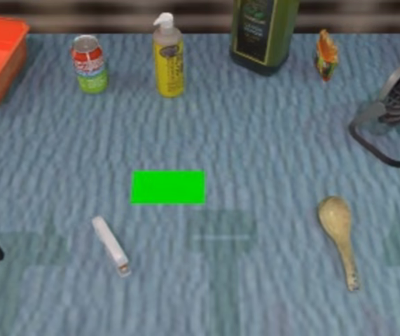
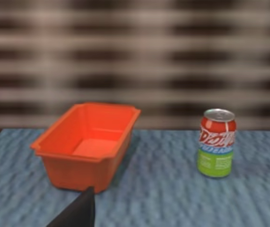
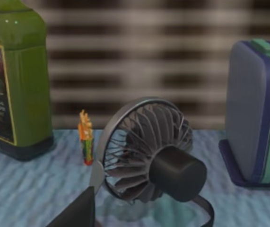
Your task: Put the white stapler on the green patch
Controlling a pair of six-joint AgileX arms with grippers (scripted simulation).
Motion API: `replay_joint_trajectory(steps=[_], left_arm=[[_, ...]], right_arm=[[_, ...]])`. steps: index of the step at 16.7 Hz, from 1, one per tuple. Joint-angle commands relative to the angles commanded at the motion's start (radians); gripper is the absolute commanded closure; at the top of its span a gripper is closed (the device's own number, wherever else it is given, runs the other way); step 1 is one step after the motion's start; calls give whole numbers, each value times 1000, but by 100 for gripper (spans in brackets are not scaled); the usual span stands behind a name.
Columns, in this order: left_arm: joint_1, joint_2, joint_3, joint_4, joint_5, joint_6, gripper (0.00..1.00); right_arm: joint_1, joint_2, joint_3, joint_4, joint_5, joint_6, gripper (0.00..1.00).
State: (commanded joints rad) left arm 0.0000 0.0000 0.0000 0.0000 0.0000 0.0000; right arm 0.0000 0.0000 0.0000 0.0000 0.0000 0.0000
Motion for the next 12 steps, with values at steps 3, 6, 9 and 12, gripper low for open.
replay_joint_trajectory(steps=[3, 6, 9, 12], left_arm=[[-4, 10, 10, -8, 1, -8, 0], [-37, 103, 100, -78, 4, -75, 0], [-90, 292, 258, -203, 4, -193, 0], [-155, 568, 452, -366, 2, -339, 0]], right_arm=[[0, 0, 0, 0, 0, 0, 0], [0, 0, 0, 0, 0, 0, 0], [0, 0, 0, 0, 0, 0, 0], [0, 0, 0, 0, 0, 0, 0]])
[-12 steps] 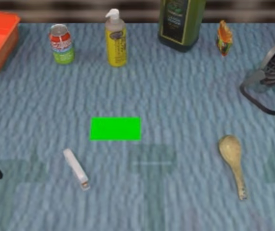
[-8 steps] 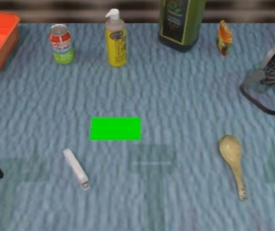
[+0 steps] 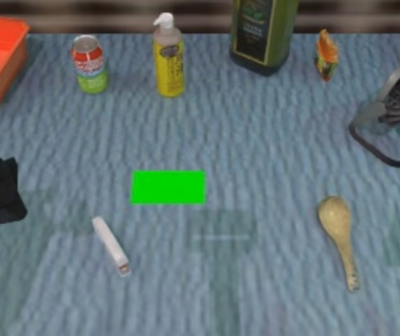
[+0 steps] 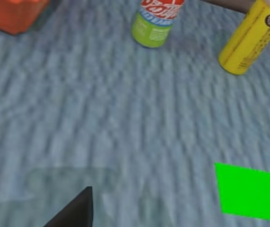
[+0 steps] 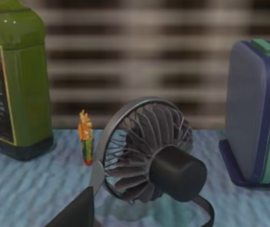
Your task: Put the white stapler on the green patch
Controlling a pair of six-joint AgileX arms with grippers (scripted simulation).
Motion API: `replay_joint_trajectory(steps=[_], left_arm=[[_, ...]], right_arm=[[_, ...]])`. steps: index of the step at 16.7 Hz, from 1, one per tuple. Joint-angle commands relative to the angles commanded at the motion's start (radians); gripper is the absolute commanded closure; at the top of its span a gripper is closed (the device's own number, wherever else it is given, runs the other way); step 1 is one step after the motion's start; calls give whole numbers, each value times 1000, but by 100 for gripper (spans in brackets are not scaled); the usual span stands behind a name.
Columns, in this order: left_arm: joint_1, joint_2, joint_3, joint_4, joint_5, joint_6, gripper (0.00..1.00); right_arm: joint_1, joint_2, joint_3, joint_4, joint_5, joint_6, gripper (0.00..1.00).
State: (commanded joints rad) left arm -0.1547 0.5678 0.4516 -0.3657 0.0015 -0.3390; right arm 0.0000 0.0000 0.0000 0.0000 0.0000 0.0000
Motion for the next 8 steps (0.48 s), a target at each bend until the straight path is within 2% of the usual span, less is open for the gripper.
replay_joint_trajectory(steps=[8], left_arm=[[-186, 797, 522, -469, -6, -405, 0]], right_arm=[[0, 0, 0, 0, 0, 0, 0]])
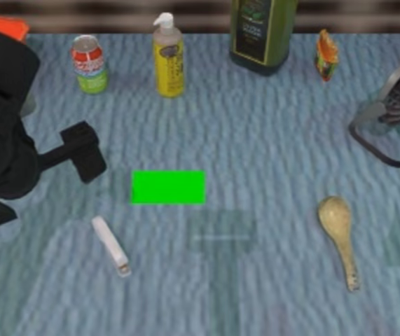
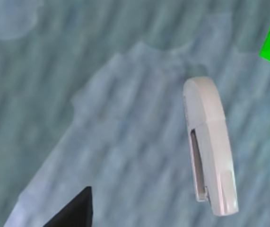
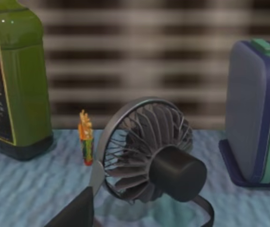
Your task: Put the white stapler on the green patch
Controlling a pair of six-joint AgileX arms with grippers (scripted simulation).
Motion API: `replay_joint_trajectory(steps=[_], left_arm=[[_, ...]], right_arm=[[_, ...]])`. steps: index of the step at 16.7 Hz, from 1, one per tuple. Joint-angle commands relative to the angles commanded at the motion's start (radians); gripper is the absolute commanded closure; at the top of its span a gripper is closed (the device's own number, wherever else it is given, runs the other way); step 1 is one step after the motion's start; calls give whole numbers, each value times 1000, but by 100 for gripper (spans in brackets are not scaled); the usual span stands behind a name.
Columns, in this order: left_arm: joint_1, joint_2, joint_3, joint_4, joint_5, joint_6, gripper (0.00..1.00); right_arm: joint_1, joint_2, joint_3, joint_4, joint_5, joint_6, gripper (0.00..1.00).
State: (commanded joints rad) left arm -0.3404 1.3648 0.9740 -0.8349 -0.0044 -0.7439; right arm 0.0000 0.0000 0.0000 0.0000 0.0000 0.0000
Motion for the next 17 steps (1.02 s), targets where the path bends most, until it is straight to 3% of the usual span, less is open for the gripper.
replay_joint_trajectory(steps=[7, 17], left_arm=[[-104, 400, 318, -240, 1, -232, 0], [-112, 456, 328, -225, 2, -255, 0]], right_arm=[[0, 0, 0, 0, 0, 0, 0], [0, 0, 0, 0, 0, 0, 0]])
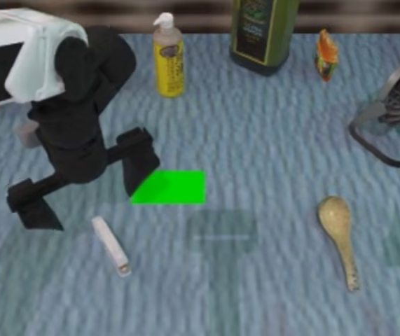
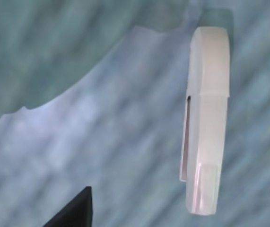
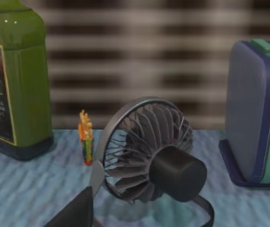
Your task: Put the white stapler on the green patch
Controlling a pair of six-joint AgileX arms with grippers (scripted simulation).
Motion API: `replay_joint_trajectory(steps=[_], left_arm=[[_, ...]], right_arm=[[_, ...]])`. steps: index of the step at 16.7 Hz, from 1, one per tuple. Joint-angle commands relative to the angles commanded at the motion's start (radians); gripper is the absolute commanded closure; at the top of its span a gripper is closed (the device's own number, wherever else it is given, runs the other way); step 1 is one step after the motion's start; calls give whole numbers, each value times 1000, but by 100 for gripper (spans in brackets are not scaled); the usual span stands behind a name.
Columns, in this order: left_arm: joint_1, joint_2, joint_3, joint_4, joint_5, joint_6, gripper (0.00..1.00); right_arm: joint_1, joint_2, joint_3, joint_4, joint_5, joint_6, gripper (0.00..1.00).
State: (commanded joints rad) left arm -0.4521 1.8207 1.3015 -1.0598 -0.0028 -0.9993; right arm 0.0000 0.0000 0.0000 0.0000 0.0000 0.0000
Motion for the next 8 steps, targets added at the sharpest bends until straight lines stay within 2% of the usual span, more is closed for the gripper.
replay_joint_trajectory(steps=[8], left_arm=[[0, 135, -186, 326, 1, 2, 0]], right_arm=[[0, 0, 0, 0, 0, 0, 0]])
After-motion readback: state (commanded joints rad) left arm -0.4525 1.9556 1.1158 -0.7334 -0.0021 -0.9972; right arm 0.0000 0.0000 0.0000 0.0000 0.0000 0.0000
